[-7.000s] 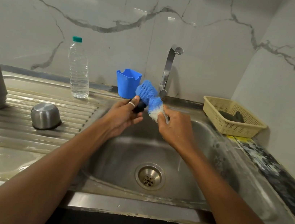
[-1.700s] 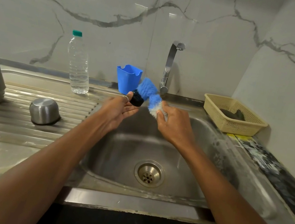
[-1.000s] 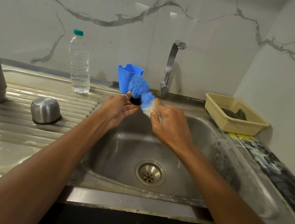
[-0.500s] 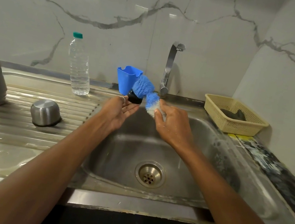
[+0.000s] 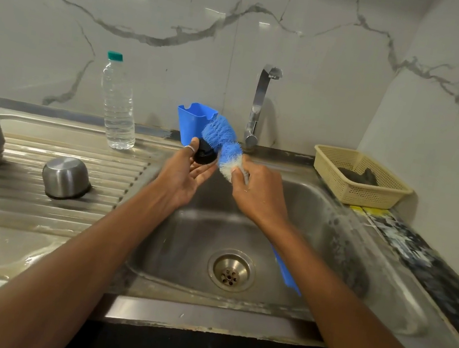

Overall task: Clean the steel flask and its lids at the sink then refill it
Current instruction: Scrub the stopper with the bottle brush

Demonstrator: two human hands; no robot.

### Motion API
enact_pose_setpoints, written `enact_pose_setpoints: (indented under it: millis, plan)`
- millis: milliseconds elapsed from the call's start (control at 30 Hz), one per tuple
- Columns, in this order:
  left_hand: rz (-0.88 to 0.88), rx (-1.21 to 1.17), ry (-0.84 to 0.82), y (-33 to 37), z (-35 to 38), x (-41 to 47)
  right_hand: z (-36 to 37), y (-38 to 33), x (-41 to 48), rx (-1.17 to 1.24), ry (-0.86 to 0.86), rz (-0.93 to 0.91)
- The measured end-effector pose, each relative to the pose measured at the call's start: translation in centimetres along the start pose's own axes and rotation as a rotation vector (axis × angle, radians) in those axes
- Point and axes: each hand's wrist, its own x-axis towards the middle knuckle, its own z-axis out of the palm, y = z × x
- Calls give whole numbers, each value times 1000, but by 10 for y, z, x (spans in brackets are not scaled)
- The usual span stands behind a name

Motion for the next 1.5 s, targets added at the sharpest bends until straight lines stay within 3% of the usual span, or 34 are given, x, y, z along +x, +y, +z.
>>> enact_pose_setpoints:
  millis: [233, 500, 633, 900, 1133, 1333, 1500]
  plan:
    - [19, 20, 22, 10, -8, 6, -4, -5, -11, 3, -30, -47]
    - [-18, 402, -211, 8, -15, 5, -10, 19, 2, 38, -63, 80]
    - [26, 357, -102, 9, -16, 10, -10, 16, -5, 68, -75, 75]
    - [74, -24, 152, 17, -13, 15, 5, 1, -9, 92, -73, 39]
    - [-26, 145, -29, 6, -6, 4, -1, 9, -1, 82, -43, 66]
    - [-93, 387, -23, 9, -11, -1, -3, 17, 0, 87, -36, 97]
    - [-94, 313, -53, 12, -11, 0, -5, 20, 0, 91, -52, 116]
